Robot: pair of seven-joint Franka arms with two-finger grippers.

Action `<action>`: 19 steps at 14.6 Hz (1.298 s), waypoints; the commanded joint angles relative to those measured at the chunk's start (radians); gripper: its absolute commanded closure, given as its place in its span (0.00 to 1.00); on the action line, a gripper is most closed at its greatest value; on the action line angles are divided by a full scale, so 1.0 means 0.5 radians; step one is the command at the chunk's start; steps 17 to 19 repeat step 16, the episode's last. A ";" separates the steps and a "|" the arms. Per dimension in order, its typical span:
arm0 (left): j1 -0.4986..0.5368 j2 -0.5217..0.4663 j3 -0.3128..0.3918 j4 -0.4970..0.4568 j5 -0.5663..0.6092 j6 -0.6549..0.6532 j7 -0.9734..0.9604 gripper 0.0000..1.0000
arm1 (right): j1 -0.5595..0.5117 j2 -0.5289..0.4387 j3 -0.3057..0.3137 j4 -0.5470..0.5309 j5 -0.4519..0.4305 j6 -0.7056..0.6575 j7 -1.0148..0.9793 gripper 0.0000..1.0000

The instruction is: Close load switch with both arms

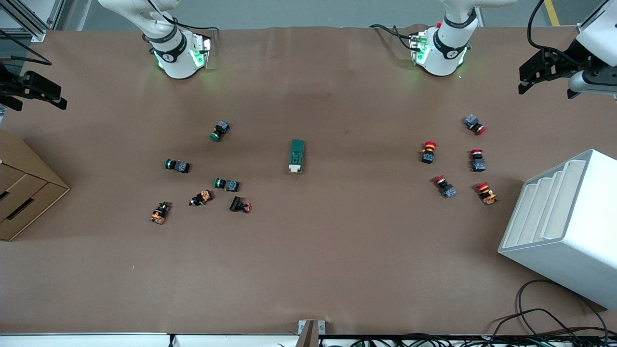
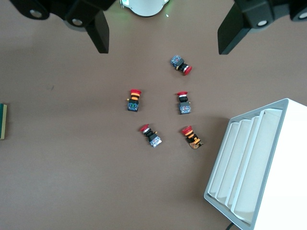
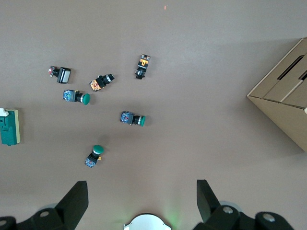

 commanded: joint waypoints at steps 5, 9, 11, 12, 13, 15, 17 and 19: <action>-0.007 -0.082 -0.001 -0.040 -0.024 -0.036 -0.011 0.00 | -0.036 -0.163 0.046 -0.171 -0.017 0.029 -0.007 0.00; 0.000 -0.067 0.008 -0.028 -0.024 -0.036 -0.002 0.00 | -0.033 -0.166 0.046 -0.174 -0.004 0.008 -0.004 0.00; 0.009 -0.063 0.015 -0.022 -0.021 -0.036 -0.002 0.00 | -0.033 -0.169 0.046 -0.174 -0.001 -0.005 -0.004 0.00; 0.009 -0.063 0.015 -0.022 -0.018 -0.036 -0.005 0.00 | -0.030 -0.169 0.046 -0.174 0.002 -0.002 -0.001 0.00; 0.009 -0.063 0.015 -0.022 -0.015 -0.036 -0.008 0.00 | -0.030 -0.169 0.046 -0.174 0.020 0.001 -0.001 0.00; 0.015 -0.063 0.015 -0.022 -0.012 -0.036 -0.008 0.00 | -0.033 -0.169 0.040 -0.174 0.036 0.007 -0.001 0.00; 0.018 -0.063 0.015 -0.022 -0.012 -0.036 -0.008 0.00 | -0.033 -0.169 0.040 -0.174 0.036 0.007 -0.001 0.00; 0.018 -0.063 0.015 -0.022 -0.012 -0.036 -0.008 0.00 | -0.033 -0.169 0.040 -0.174 0.036 0.007 -0.001 0.00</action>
